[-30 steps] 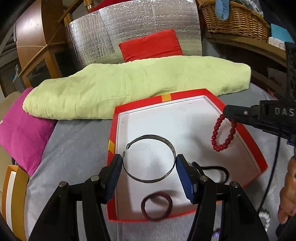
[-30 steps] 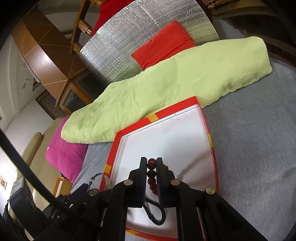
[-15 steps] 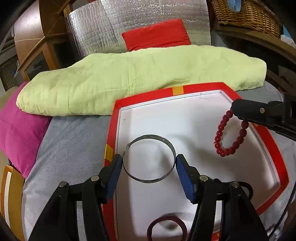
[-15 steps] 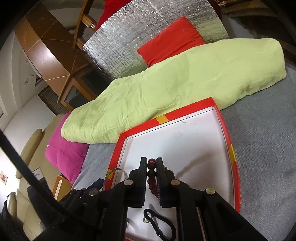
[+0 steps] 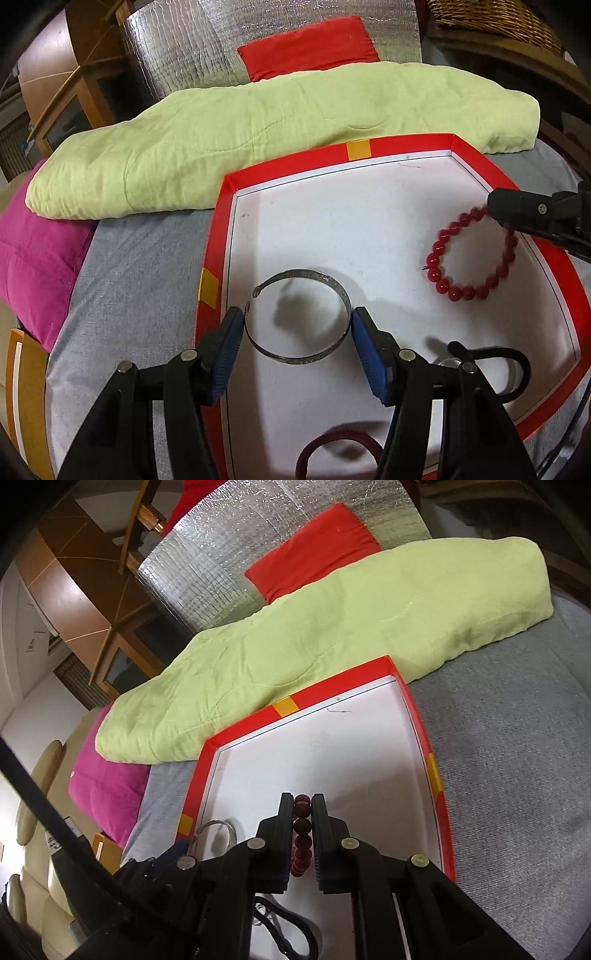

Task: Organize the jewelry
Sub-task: 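Release the red bead bracelet into the tray with the right tool while the left carries the bangle, then lower the silver bangle into the tray and open the left tool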

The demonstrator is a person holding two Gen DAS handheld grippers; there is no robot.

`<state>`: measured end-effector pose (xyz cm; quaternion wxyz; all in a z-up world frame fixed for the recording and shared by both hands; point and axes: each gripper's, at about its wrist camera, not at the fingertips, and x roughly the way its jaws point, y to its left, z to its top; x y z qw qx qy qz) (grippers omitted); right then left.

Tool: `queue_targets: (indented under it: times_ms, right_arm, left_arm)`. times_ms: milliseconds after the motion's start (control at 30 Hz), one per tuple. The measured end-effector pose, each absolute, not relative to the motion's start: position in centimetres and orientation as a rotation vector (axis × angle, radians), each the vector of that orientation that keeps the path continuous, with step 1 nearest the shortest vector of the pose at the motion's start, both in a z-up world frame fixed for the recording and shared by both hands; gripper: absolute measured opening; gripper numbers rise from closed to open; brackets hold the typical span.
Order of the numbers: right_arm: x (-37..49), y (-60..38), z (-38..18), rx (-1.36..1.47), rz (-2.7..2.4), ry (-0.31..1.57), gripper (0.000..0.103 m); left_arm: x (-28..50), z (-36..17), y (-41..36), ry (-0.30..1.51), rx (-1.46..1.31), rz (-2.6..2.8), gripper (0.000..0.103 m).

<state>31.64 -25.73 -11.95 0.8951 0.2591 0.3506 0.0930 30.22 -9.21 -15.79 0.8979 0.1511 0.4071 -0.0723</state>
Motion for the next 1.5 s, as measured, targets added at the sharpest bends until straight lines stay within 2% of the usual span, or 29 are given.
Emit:
queue_targets:
  times_ms: [100,167,200,267,367,400,433,1200,1500]
  right_arm:
    - [31.5,-25.9,-12.0,0.538,0.170,0.737,0.014]
    - [31.5,-26.1,-11.9,0.541,0.159,0.746,0.020]
    - [31.4,-26.2,-11.9,0.545,0.151,0.748,0.026]
    - [31.3,-26.3,-11.8,0.541,0.143,0.744,0.029]
    - [31.0,-26.3,-11.5,0.536,0.140,0.750,0.044]
    - [30.8,-26.3,-11.3,0.535,0.134,0.750,0.053]
    - [30.7,-26.3,-11.2,0.532,0.131,0.747,0.055]
    - [23.8,-26.7,-8.3,0.429,0.108,0.703,0.055]
    - [19.6,-27.5,-8.2,0.450,0.113,0.713,0.055]
  left_arm:
    - [30.1,-15.7,-9.2,0.844,0.319,-0.145,0.062]
    - [30.0,-15.7,-9.2,0.845,0.320,-0.144,0.062]
    - [30.1,-15.7,-9.2,0.844,0.320,-0.143,0.062]
    - [30.0,-15.6,-9.1,0.842,0.322,-0.140,0.062]
    - [29.8,-15.3,-9.1,0.837,0.329,-0.132,0.062]
    - [29.7,-15.2,-9.1,0.836,0.330,-0.127,0.062]
    - [29.6,-15.1,-9.0,0.835,0.330,-0.125,0.062]
    - [23.9,-9.5,-6.6,0.736,0.282,-0.100,0.064]
    - [21.9,-9.2,-5.2,0.741,0.254,-0.083,0.064]
